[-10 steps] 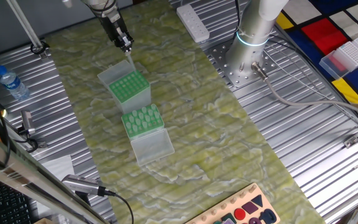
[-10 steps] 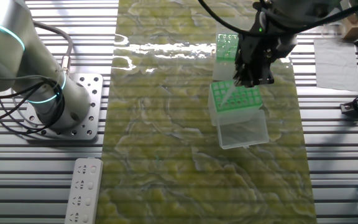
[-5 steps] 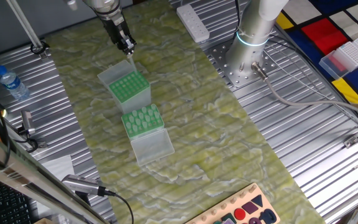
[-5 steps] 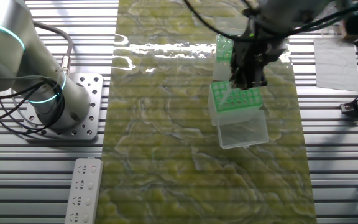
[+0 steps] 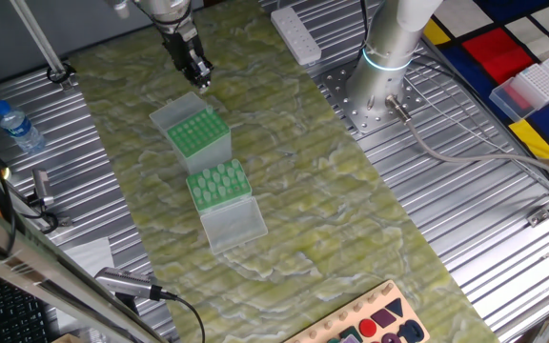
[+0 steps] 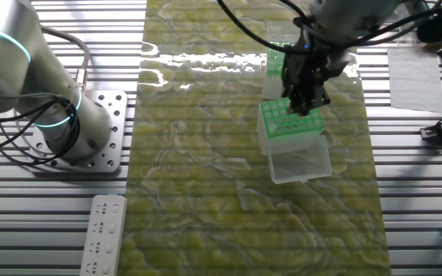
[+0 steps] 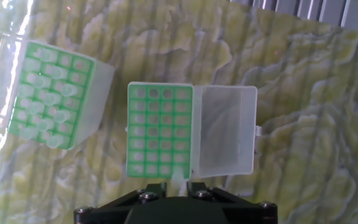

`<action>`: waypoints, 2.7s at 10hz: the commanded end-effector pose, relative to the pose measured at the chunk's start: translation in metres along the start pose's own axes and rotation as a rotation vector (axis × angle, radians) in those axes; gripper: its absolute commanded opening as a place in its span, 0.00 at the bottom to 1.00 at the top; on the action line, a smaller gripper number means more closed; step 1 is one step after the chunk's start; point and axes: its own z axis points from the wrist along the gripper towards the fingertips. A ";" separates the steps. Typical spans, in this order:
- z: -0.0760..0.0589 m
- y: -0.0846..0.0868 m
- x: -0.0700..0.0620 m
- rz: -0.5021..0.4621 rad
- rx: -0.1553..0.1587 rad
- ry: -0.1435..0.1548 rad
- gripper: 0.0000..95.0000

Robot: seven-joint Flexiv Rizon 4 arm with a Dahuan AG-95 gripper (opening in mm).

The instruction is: Transfer all large pipette tips from one holder to another

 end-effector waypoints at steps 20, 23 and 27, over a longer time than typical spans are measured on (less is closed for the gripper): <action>0.064 0.133 -0.153 0.223 0.005 -0.081 0.40; 0.073 0.138 -0.152 0.236 0.005 -0.080 0.40; 0.078 0.140 -0.148 0.241 0.007 -0.075 0.40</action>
